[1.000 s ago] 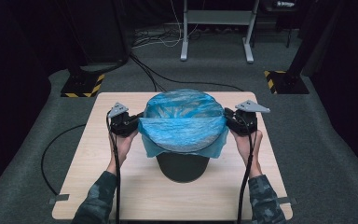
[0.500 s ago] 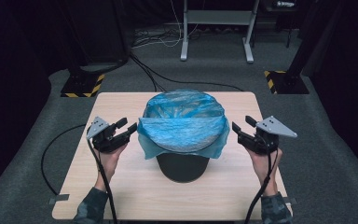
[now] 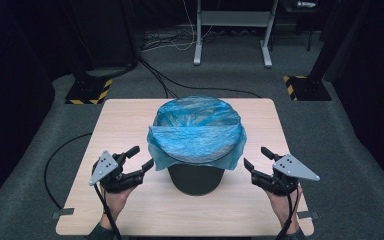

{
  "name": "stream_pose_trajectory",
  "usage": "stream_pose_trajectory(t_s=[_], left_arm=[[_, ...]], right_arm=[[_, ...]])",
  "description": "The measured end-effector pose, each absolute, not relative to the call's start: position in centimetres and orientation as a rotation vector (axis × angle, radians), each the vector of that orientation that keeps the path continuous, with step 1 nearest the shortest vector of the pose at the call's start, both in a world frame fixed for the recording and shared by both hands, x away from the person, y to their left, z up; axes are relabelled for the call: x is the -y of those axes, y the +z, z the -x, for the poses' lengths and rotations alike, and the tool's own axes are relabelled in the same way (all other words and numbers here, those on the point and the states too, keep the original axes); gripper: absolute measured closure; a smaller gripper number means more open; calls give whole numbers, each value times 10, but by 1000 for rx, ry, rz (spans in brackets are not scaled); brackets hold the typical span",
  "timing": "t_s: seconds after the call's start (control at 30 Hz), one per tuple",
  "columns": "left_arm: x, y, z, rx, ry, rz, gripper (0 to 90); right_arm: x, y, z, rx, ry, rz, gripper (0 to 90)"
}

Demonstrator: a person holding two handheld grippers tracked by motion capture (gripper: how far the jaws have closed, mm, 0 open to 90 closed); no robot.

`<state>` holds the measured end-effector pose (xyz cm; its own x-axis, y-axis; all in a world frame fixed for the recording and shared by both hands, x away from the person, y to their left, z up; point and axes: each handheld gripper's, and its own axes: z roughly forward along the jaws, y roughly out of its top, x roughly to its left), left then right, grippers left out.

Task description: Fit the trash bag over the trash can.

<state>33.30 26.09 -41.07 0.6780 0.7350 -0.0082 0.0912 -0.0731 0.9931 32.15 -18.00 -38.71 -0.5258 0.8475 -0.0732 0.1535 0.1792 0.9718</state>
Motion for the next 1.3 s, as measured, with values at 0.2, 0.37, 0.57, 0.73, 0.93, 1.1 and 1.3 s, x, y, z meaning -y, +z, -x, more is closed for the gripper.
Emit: stream_pose_trajectory(t_s=[0.2,0.37,0.57,0.73,0.93,1.1,1.3], left_arm=[[-239,-417,-324,-640,617,-1647,264],[-230,-421,-326,-623,657,-1647,363],[-224,-422,-329,-552,649,-1661,671],[-222,-424,-330,-521,644,-1660,890],[-223,-427,-330,-483,638,-1678,900],[-226,-436,-327,-463,615,-1715,900],[-233,-451,-327,-497,578,-1749,900]], right_arm=[[161,-390,-317,-1876,1415,-875,265],[149,-392,-319,-1871,1400,-833,333],[144,-391,-323,-1843,1389,-807,628],[141,-393,-325,-1846,1368,-803,877],[141,-400,-321,-1855,1338,-779,900],[145,-412,-316,-1887,1334,-775,900],[146,-428,-313,-1918,1313,-795,900]])
